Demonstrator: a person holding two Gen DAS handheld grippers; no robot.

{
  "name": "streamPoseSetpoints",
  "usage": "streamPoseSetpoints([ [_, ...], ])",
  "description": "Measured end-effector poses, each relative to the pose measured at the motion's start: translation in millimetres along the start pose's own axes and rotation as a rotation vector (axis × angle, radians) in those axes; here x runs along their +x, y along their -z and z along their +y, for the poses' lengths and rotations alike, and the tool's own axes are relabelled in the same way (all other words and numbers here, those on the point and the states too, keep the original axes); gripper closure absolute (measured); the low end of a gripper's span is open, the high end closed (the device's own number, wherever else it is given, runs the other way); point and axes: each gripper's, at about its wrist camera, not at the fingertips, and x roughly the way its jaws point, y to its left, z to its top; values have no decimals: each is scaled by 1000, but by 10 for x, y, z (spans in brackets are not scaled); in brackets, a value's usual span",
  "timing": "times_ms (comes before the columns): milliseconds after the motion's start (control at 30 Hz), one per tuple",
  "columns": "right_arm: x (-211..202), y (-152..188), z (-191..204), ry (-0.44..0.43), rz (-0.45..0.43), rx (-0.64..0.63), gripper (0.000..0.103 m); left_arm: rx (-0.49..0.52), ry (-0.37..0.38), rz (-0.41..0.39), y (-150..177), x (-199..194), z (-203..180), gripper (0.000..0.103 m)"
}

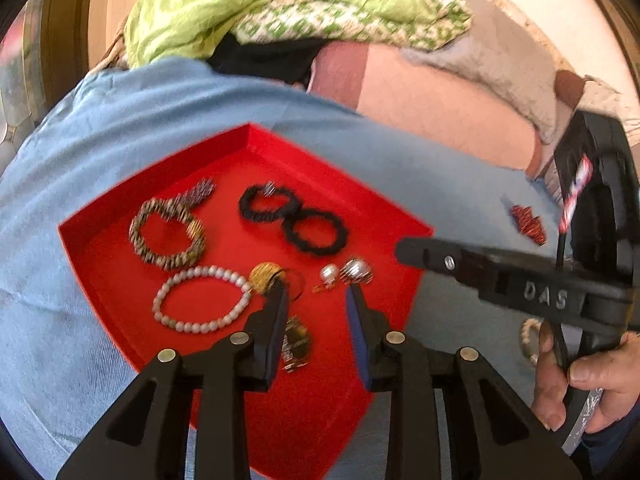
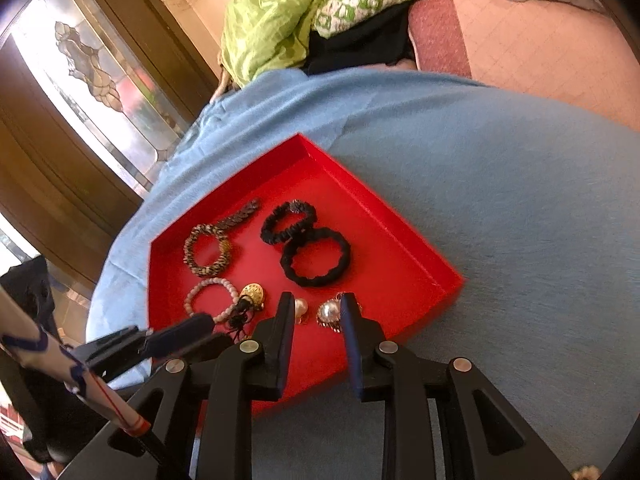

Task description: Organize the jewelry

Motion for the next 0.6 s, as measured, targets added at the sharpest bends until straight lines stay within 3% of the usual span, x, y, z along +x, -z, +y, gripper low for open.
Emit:
streamPoseSetpoints([
  [167,-451,237,-285,3,-34,30,72,71,60,-39,-7,-78,-339,71],
  [333,-1013,500,-816,57,-89,110,72,164,156,14,104,60,-871,71],
  [533,-1794,805,-1561,231,-201,249,72,259,332,136,359,369,-1713,71],
  [600,-2116,890,-1821,353,-261,286,62,290,339,164,425,468,-1924,68],
])
